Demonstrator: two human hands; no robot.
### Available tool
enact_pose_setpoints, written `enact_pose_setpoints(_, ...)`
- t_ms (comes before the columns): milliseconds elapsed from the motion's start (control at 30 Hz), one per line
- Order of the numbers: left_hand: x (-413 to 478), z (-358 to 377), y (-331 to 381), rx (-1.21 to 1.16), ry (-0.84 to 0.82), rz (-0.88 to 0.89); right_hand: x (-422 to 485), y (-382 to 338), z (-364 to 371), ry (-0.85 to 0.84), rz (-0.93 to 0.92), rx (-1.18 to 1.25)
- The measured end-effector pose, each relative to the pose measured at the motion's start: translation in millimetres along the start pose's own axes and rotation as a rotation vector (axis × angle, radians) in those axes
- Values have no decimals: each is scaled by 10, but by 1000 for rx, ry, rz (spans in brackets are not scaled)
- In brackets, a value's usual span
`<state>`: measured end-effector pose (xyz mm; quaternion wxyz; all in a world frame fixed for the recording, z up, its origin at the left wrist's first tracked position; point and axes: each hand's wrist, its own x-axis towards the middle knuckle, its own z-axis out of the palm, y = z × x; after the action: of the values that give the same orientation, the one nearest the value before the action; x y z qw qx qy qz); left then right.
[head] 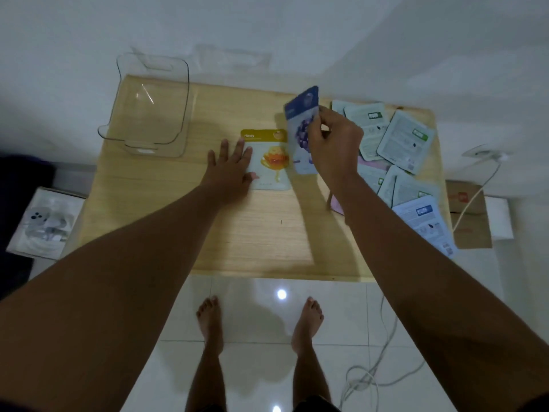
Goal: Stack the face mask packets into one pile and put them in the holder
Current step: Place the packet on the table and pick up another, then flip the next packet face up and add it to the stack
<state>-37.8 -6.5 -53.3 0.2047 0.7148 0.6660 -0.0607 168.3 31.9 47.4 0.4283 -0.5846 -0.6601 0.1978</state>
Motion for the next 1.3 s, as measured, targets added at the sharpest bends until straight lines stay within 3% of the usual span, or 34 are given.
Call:
enact_pose_setpoints(167,-39,-45,29,-181,35,-29,17,-14,225,-29,203,49)
enact_pose_setpoints(367,-59,-34,-22,-271,77,-18,-185,266,540,-207,306,-154)
enact_pose_setpoints(533,10,65,-40,-88,67,36,-243,377,656,-292,286,-220)
enact_pose_setpoints(667,16,138,-48,-31,62,15,-277,440,573,-316,152,-203)
enact_pose_setpoints(767,24,120,-10,-11,60,-6,-118,597,385,-276,106,-395)
enact_pose_setpoints(900,18,109,63,-13,85,-13,170,830,219,-404,124,-714)
enact_pose_setpoints(1100,-16,128,83,2,129,-17,206,1003,241,-503,262,-754)
enact_pose_setpoints(1300,-19,161,70,0,151,-13,184,1041,237,-387,251,-735)
